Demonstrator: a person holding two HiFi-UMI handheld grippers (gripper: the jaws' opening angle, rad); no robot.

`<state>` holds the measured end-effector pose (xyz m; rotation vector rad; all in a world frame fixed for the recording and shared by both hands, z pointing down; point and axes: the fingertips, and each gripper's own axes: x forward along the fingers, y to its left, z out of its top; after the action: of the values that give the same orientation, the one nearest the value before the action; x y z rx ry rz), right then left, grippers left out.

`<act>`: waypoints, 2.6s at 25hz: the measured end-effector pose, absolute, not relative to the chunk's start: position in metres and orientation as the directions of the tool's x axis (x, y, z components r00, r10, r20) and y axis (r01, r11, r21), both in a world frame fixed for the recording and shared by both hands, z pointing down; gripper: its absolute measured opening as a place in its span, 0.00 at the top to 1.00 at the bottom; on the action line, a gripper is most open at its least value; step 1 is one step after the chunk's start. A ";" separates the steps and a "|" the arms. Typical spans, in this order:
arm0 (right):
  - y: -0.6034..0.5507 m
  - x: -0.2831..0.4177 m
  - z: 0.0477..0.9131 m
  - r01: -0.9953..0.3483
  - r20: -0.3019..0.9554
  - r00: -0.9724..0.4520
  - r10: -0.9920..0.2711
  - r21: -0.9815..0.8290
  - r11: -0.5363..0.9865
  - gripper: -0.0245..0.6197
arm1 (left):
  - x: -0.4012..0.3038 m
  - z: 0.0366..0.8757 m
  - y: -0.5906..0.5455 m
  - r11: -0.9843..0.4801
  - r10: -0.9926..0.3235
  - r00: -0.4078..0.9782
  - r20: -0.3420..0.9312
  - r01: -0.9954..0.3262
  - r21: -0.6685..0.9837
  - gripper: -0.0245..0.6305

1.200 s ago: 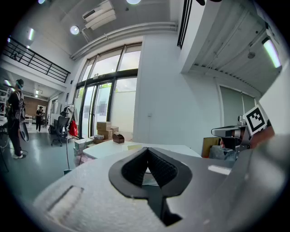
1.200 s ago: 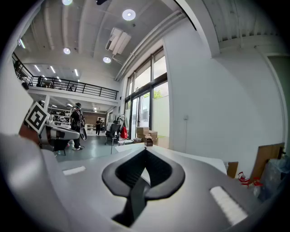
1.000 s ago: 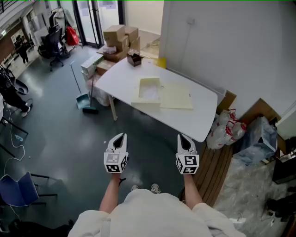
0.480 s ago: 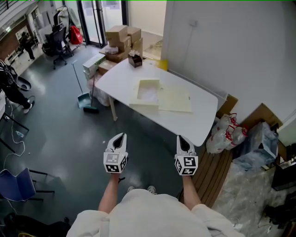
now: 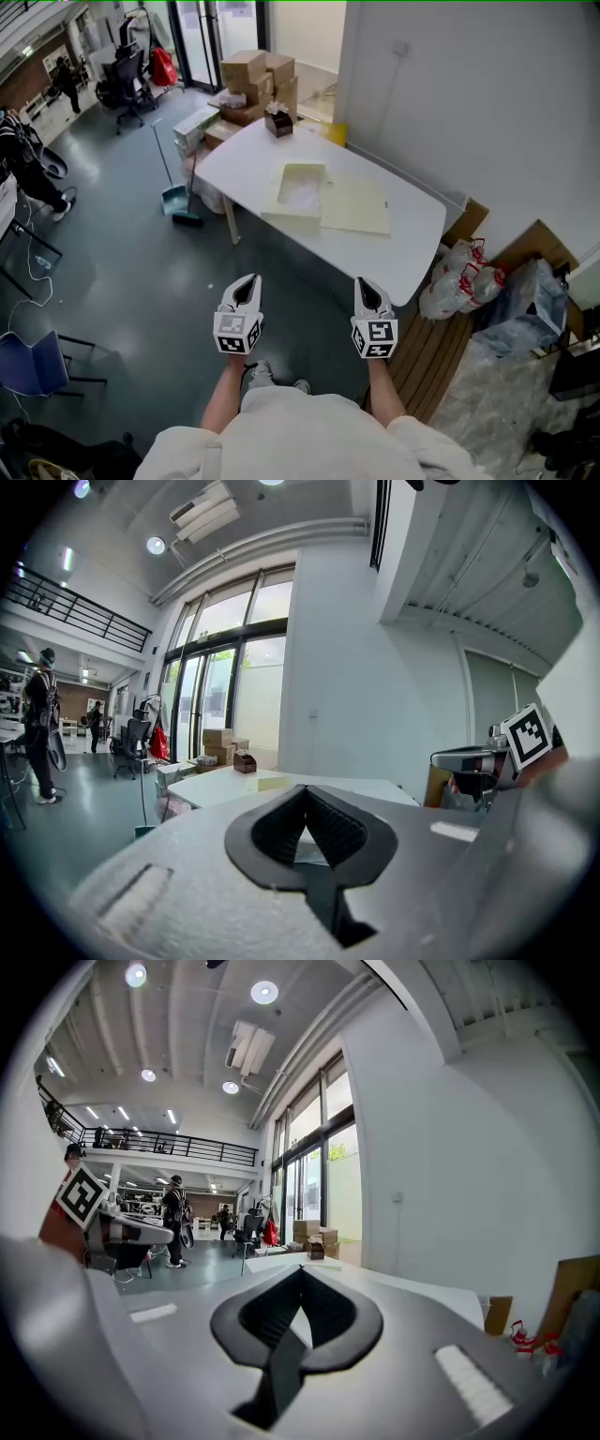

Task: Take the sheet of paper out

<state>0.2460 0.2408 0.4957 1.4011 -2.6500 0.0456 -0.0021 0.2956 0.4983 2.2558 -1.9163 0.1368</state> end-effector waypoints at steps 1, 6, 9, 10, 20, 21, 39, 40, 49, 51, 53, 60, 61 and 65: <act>0.238 0.245 0.497 -0.823 0.141 -0.558 -0.818 0.038 0.567 0.96 | 0.000 0.499 0.293 -0.157 -0.968 0.169 0.186 -0.985 0.075 0.95; 0.220 0.239 0.501 -0.822 0.143 -0.557 -0.818 0.043 0.567 0.96 | 0.001 0.504 0.274 -0.165 -0.967 0.177 0.182 -0.983 0.080 0.95; 0.205 0.233 0.503 -0.829 0.143 -0.546 -0.825 0.050 0.558 0.96 | -0.007 0.509 0.259 -0.169 -0.966 0.182 0.182 -0.982 0.087 0.95; 0.200 0.231 0.504 -0.831 0.144 -0.542 -0.828 0.052 0.554 0.96 | -0.011 0.511 0.253 -0.171 -0.966 0.185 0.183 -0.981 0.089 0.95; 0.120 0.192 0.498 -0.864 0.140 -0.487 -0.862 0.069 0.499 0.96 | -0.052 0.510 0.155 -0.241 -0.954 0.255 0.159 -0.965 0.103 0.95; 0.111 0.187 0.497 -0.867 0.140 -0.480 -0.866 0.072 0.492 0.96 | -0.058 0.509 0.144 -0.249 -0.952 0.263 0.157 -0.963 0.104 0.95; -0.017 0.102 0.494 -0.916 0.153 -0.373 -0.915 0.098 0.390 0.96 | -0.149 0.509 -0.018 -0.361 -0.916 0.375 0.140 -0.925 0.115 0.95; -0.021 0.100 0.496 -0.918 0.155 -0.368 -0.917 0.097 0.384 0.96 | -0.151 0.510 -0.024 -0.367 -0.913 0.381 0.142 -0.923 0.115 0.95; -0.051 0.092 0.510 -0.921 0.183 -0.356 -0.917 0.099 0.377 0.96 | -0.152 0.524 -0.060 -0.397 -0.897 0.414 0.157 -0.909 0.126 0.95; -0.062 0.091 0.512 -0.920 0.182 -0.359 -0.915 0.095 0.380 0.96 | -0.154 0.528 -0.067 -0.393 -0.897 0.410 0.164 -0.911 0.126 0.95; -0.074 0.089 0.514 -0.918 0.177 -0.366 -0.913 0.090 0.386 0.96 | -0.156 0.530 -0.076 -0.387 -0.899 0.404 0.168 -0.914 0.123 0.95; -0.132 0.087 0.521 -0.908 0.168 -0.397 -0.902 0.072 0.413 0.96 | -0.163 0.533 -0.124 -0.346 -0.917 0.360 0.171 -0.932 0.107 0.95; -0.141 0.087 0.522 -0.906 0.170 -0.402 -0.900 0.067 0.418 0.96 | -0.165 0.533 -0.132 -0.336 -0.921 0.350 0.173 -0.936 0.106 0.95; -0.178 0.086 0.523 -0.895 0.178 -0.429 -0.886 0.052 0.444 0.96 | -0.169 0.526 -0.164 -0.302 -0.933 0.316 0.175 -0.948 0.099 0.95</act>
<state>0.0859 -0.1779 0.5234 1.5661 -2.5125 0.0744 -0.1693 -0.1637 0.5261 2.3935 -1.7327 0.1240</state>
